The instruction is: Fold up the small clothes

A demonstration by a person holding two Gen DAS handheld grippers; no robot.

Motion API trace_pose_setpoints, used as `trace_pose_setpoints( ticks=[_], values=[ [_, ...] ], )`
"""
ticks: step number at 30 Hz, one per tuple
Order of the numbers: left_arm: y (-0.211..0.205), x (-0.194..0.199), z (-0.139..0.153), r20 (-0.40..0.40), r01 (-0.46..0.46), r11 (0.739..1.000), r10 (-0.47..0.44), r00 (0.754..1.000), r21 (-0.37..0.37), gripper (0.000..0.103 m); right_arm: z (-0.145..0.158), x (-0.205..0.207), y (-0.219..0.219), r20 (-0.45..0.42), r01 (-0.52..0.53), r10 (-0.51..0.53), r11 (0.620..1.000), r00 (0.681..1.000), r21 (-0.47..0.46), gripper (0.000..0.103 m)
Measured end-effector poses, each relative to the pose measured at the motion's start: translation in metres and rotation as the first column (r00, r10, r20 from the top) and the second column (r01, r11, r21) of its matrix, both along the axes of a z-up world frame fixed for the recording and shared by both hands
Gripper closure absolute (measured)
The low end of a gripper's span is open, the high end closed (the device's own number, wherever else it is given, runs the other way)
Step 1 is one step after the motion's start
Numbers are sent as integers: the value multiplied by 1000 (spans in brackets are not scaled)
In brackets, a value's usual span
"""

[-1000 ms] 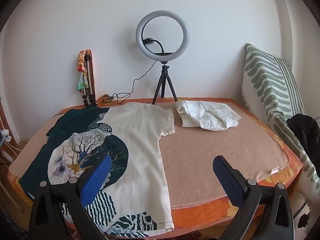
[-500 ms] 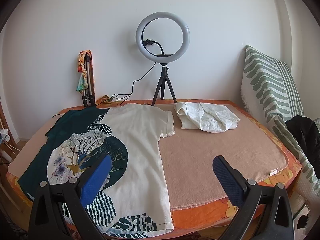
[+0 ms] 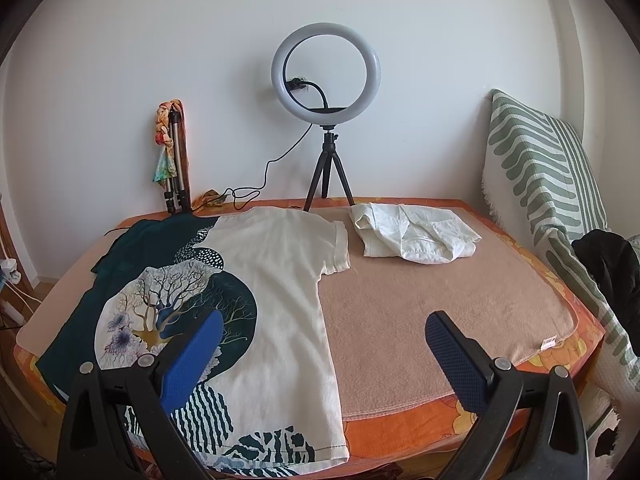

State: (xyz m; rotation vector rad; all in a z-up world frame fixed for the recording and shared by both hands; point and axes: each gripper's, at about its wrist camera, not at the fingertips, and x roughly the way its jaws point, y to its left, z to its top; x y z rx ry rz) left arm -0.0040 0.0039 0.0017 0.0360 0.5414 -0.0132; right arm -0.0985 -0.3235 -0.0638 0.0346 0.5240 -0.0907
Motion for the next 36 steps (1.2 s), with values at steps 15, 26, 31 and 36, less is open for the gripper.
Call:
trace_pose_setpoints(
  ticks=[15, 26, 31, 36],
  values=[
    [-2, -1, 1, 0, 3, 1000, -3, 1000, 0, 0, -1, 1, 0, -2, 1, -1, 1000, 1000, -1, 1],
    [0, 0, 1, -3, 5, 1000, -5, 1000, -1, 0, -1, 1, 1, -3, 0, 0, 1000, 1000, 1, 1],
    [0, 0, 1, -3, 4, 1000, -4, 1000, 0, 0, -2, 2, 1, -4, -1, 1, 1000, 1000, 1, 1],
    [0, 2, 0, -7, 4, 1000, -4, 1000, 2, 0, -2, 2, 1, -5, -1, 1, 1000, 1000, 1, 1]
  ],
)
